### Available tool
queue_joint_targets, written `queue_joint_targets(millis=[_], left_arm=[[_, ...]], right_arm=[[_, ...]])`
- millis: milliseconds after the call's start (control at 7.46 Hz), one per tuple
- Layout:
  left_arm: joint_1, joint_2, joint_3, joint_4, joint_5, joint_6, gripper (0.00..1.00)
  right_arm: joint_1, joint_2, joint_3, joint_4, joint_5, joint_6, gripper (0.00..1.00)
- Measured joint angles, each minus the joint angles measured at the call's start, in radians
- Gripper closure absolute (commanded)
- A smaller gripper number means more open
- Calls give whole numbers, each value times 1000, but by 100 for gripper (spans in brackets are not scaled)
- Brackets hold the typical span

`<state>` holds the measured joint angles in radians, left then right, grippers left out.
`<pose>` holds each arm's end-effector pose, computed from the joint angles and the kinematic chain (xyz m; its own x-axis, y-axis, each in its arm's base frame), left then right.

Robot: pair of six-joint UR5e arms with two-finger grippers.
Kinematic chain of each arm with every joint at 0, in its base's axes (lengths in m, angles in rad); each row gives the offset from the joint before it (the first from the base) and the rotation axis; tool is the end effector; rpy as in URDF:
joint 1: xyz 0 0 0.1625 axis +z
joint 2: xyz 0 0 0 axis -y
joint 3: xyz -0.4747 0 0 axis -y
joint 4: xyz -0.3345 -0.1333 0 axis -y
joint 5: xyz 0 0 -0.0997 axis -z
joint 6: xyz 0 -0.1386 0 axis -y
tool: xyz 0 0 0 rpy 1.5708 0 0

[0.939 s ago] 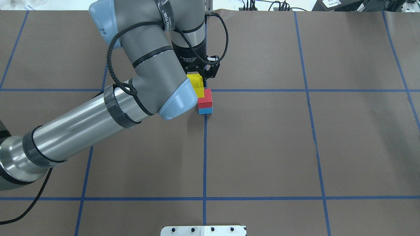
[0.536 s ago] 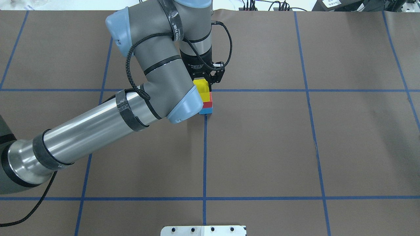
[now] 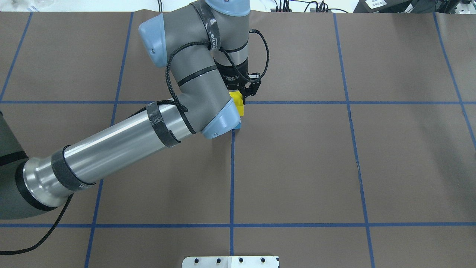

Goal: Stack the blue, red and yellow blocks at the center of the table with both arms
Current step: 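Lower the yellow cube onto the red cube and open the left gripper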

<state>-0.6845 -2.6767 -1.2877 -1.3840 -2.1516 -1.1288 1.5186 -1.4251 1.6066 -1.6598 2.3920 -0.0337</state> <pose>0.5843 -0.5507 0.1641 0.6815 -0.0946 -0.7257 -0.0170 0.9893 -0.1449 0.0054 -0.5069 0.6566 0.6748 -0.1365 0.7253 0.0747 0.9903 0.1169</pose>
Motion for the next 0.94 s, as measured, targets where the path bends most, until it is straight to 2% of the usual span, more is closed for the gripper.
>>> queue_joint_targets(millis=[939], left_arm=[[0,-6,38,-10,24,5,100]], right_arm=[[-1,2,-1,-1,-1,0,1]])
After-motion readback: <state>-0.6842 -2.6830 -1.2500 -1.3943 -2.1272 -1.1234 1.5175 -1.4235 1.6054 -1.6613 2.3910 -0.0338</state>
